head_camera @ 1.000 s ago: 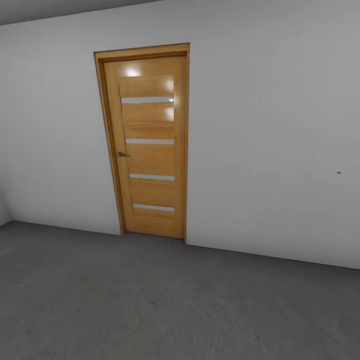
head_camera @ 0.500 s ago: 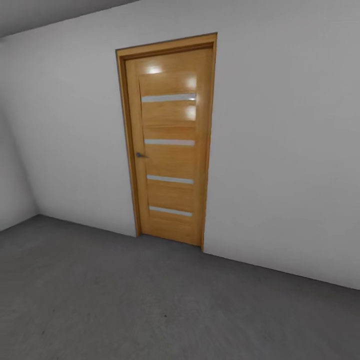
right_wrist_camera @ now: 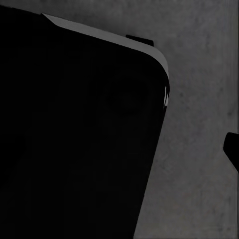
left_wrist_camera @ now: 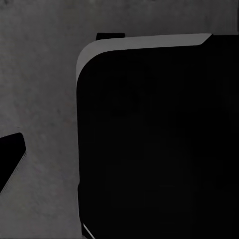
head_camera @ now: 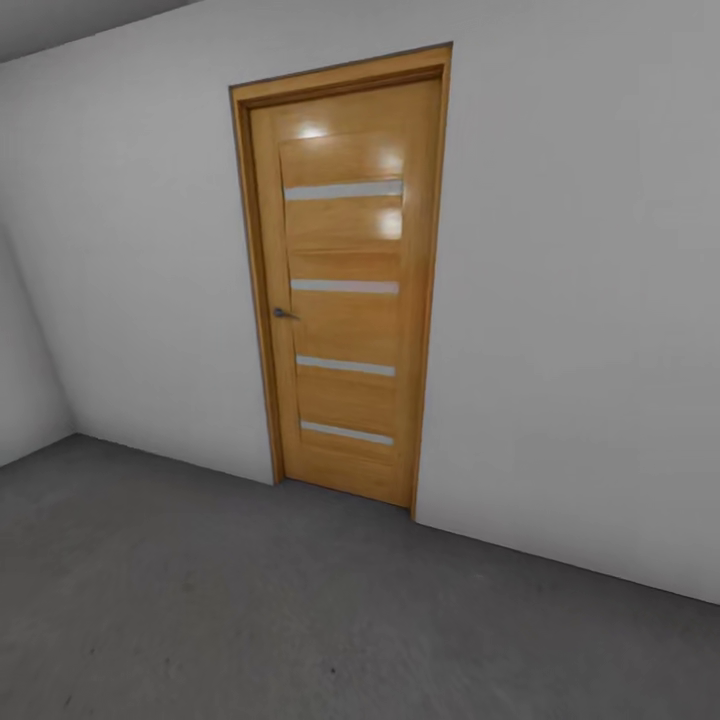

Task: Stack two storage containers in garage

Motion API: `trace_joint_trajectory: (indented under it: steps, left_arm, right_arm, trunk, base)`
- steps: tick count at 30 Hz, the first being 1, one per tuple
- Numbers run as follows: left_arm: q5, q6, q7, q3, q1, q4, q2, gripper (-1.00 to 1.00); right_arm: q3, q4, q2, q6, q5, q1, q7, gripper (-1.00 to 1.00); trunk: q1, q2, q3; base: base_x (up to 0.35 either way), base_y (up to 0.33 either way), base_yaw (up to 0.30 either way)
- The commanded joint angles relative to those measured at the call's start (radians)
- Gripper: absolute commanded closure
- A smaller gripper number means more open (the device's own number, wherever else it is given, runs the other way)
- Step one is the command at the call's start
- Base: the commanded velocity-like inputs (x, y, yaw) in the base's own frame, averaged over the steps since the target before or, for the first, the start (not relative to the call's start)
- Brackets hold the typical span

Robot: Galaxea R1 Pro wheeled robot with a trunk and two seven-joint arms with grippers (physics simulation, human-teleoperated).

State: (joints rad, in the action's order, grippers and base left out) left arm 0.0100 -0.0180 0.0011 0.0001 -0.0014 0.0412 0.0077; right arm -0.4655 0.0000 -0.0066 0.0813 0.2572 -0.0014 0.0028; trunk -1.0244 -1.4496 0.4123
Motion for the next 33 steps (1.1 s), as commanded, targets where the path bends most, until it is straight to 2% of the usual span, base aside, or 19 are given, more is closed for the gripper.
trace_joint_trajectory:
  steps: [1, 33]
  left_arm:
    - [0.001, -0.002, 0.000, -0.001, 0.000, 0.000, 0.000, -1.00]
    - [0.002, -0.002, 0.000, 0.007, 0.000, 0.000, 0.000, -1.00]
  right_arm:
    - [-0.009, 0.000, -0.001, 0.003, 0.010, 0.000, 0.000, -1.00]
    - [-0.009, 0.000, -0.002, 0.003, 0.010, 0.000, -0.001, -1.00]
  trunk:
    - [-0.001, 0.000, 0.001]
    - [-0.001, 0.000, 0.001]
  base:
    - [0.322, 0.000, 0.001]
    - [0.322, 0.000, 0.000]
